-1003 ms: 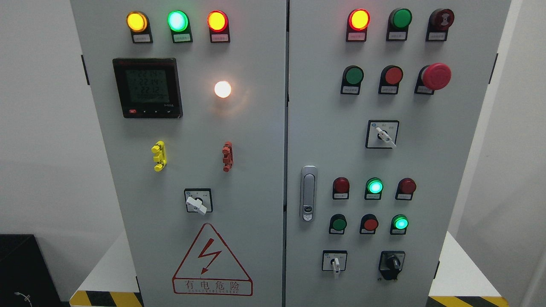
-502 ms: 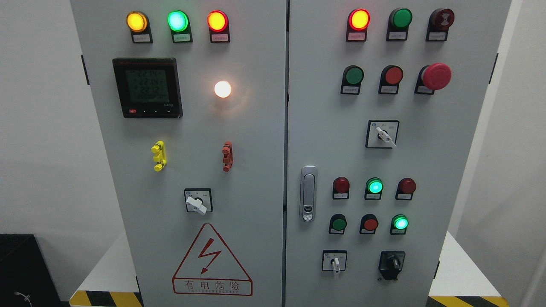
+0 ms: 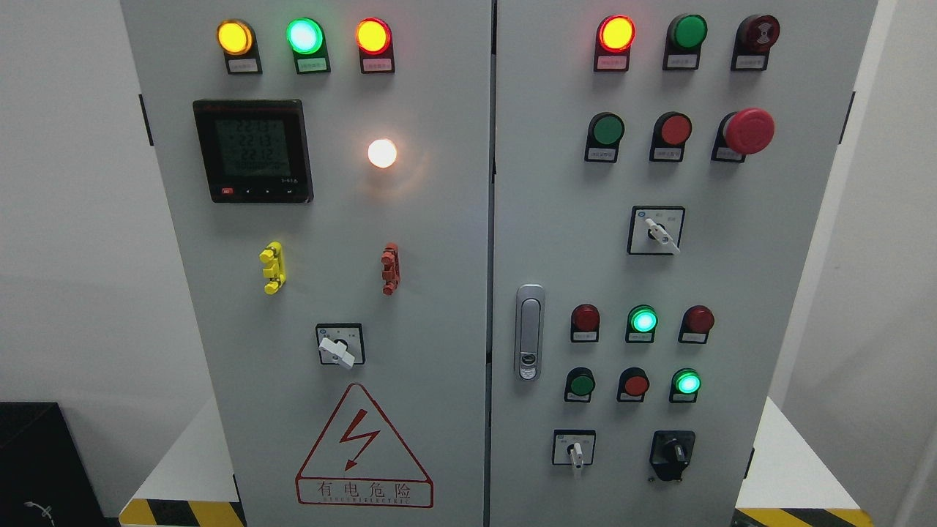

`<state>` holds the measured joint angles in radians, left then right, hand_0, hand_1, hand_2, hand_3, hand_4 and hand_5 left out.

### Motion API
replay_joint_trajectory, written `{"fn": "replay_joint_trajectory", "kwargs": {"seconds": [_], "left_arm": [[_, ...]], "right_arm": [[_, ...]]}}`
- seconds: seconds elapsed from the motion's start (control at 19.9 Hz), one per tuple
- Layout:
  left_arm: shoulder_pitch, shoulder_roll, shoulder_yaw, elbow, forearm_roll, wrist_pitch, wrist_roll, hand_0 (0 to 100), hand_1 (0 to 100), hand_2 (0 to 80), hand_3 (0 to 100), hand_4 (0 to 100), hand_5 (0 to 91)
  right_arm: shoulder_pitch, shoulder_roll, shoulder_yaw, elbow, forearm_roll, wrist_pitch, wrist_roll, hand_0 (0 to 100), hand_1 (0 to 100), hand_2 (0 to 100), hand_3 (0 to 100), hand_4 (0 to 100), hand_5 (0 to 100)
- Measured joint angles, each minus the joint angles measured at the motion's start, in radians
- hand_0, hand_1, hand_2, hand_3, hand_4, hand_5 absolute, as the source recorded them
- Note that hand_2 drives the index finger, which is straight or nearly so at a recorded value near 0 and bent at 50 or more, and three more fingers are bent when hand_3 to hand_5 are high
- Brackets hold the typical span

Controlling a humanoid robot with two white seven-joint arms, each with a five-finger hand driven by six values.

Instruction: Flip black knob to close circuit

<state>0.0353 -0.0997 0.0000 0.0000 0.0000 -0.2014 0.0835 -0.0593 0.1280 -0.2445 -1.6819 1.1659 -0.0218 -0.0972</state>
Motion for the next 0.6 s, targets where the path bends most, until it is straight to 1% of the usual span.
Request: {"fn": "replay_joint_trajectory", "kwargs": {"seconds": [0.05,0.2,0.6], "left_arm": [[0.000,0.000,0.000,0.000,0.000,0.000,0.000,0,0,0.0,0,0,0.0],[0.000,0.000,0.000,0.000,0.000,0.000,0.000,0,0,0.0,0,0,0.0],[0.000,0.000,0.000,0.000,0.000,0.000,0.000,0,0,0.0,0,0,0.0]], "right_arm": [[-0.004,0.000,0.002,-0.003,0.005,0.007,0.007,0,24,75,92,73,75],[-0.013,0.001,0.006,-0.012,0.015,0.028,0.018,0,20,75,92,73,75],[-0.037,0.004,0.024,-0.030,0.033,0.088,0.025,0,17,75,92,73,75]]}}
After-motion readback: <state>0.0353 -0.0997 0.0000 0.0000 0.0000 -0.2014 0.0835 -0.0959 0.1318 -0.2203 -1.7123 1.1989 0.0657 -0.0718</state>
